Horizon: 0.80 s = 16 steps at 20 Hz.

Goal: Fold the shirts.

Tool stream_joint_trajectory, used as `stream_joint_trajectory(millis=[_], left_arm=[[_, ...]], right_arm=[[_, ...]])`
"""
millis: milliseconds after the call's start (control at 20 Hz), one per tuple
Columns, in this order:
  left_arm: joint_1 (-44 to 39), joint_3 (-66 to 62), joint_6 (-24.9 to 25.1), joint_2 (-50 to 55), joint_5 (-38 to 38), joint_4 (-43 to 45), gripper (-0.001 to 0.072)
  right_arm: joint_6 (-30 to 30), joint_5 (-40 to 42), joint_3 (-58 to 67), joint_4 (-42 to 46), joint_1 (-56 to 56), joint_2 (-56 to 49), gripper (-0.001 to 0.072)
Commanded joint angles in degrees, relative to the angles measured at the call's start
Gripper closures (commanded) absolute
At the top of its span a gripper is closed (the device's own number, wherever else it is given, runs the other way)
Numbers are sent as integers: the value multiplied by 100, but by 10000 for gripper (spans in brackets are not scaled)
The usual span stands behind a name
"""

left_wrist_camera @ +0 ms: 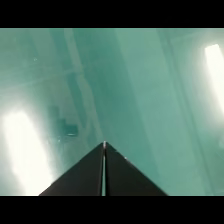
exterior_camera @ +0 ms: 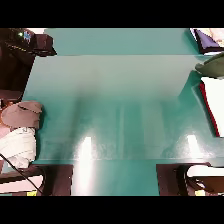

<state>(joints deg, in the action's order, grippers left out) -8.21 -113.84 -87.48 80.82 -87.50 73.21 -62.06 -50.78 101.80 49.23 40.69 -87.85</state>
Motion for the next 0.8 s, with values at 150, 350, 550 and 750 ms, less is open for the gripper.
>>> stream_joint_trajectory(millis=[150, 350, 550, 750], left_arm=[[-15, 0, -70, -4, -214, -46, 681], [-15, 0, -63, -4, -413, -44, 681], [-15, 0, -59, -4, -455, -44, 681], [-15, 0, -52, -4, -472, -44, 681]], right_arm=[[63, -673, 1268, 46, 221, -20, 698], [35, -1373, 1285, 57, 564, 175, 697], [-402, -1725, 533, 529, 1104, 662, 696], [-612, -2157, -566, 647, 1611, 1126, 695]])
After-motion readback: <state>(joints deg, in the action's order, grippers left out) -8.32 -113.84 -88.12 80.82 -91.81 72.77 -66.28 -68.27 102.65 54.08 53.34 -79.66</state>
